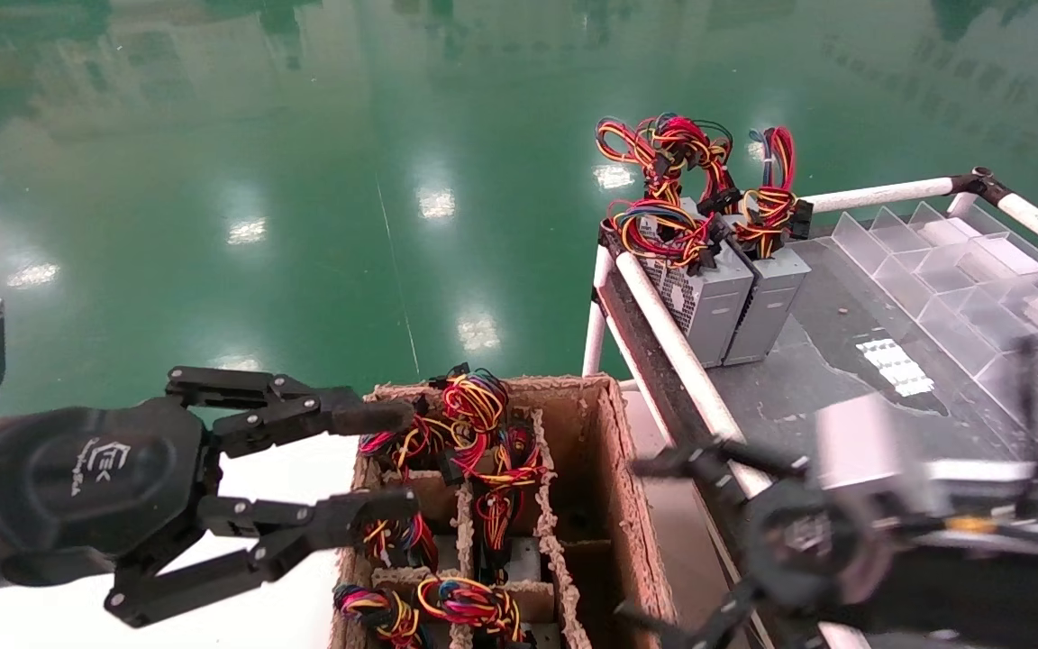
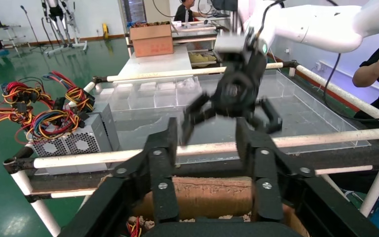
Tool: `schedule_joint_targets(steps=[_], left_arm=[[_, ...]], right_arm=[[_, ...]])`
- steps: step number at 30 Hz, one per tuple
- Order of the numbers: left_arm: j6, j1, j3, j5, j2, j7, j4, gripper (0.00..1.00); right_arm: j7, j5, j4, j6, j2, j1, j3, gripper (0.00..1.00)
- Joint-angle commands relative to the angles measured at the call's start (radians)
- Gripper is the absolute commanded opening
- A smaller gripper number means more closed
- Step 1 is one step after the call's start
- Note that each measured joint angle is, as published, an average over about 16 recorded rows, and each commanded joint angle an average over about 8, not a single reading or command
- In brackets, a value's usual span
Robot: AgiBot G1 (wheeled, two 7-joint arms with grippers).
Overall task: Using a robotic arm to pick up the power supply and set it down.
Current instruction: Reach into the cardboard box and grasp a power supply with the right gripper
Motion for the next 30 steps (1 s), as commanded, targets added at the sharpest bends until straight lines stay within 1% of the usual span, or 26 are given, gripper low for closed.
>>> schedule_joint_targets(steps=[1,5,10,17,18,24,30], left_arm=[[0.000,0.000,0.000,0.000,0.000,0.000,0.000,1.00],[0.000,0.000,0.000,0.000,0.000,0.000,0.000,1.00],[0.000,0.000,0.000,0.000,0.000,0.000,0.000,1.00],[0.000,0.000,0.000,0.000,0.000,0.000,0.000,1.00],[0.000,0.000,0.000,0.000,0.000,0.000,0.000,1.00],[0.000,0.000,0.000,0.000,0.000,0.000,0.000,1.00],[0.000,0.000,0.000,0.000,0.000,0.000,0.000,1.00]], right_arm=[[0.034,-0.046,-0.003,0.005,-0.020,0.013,-0.035,1.00],[0.075,-0.102,-0.036,-0.018,-0.083,0.048,-0.093,1.00],[0.093,-0.159,-0.079,-0.035,-0.160,0.084,-0.147,0.99],[0.062,-0.227,-0.123,-0.019,-0.248,0.107,-0.192,0.11],[0.057,-0.234,-0.126,-0.015,-0.257,0.109,-0.196,0.00],[0.041,-0.266,-0.134,0.010,-0.293,0.118,-0.209,0.00],[0.039,-0.279,-0.143,0.030,-0.309,0.122,-0.212,0.00]])
